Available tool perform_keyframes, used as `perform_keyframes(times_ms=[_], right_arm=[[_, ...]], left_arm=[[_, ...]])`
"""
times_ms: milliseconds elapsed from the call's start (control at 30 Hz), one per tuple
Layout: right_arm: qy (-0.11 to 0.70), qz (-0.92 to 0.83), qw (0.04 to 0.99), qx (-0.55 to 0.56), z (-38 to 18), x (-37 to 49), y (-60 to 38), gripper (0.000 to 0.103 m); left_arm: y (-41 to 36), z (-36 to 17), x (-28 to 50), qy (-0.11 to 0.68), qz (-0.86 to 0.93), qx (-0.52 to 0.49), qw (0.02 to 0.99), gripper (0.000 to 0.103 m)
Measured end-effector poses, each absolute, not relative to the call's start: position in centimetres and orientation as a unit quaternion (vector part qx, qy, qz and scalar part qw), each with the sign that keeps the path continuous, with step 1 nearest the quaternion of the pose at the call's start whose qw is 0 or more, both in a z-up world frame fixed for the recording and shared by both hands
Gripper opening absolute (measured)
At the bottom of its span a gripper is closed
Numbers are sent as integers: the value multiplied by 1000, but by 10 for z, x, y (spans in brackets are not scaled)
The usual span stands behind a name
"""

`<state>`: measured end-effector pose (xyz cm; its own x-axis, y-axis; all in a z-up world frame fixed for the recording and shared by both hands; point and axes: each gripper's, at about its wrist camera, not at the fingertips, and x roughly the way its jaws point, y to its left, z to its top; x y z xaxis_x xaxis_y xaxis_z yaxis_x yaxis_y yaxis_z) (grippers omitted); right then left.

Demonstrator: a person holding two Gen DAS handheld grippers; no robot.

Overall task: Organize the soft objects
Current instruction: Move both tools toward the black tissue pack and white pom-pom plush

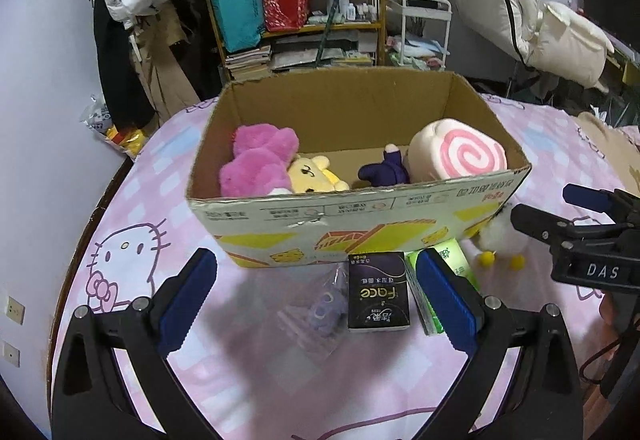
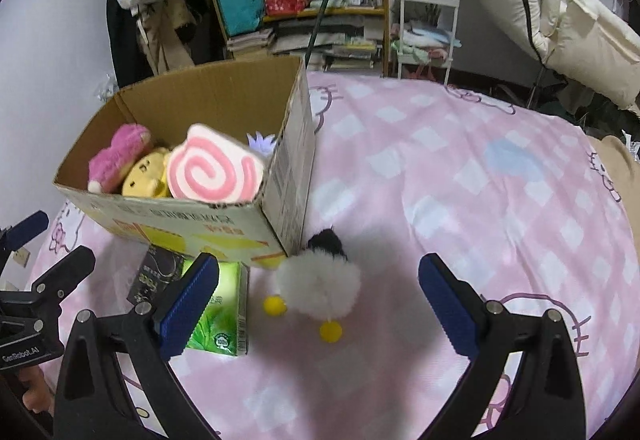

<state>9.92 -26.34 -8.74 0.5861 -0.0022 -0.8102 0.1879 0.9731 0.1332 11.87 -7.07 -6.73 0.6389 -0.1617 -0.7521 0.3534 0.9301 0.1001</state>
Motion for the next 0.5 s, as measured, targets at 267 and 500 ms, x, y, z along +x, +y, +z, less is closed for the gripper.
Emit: perform_keyframes(times_ms=[267,500], right_arm=[[477,-55,871,102,-105,110,-265,103],[510,-49,852,106,-121,117,-265,100]], left_arm=[[-83,-89,130,425,-148,132,883,99],[-93,-113,138,445,-153,146,870,99]])
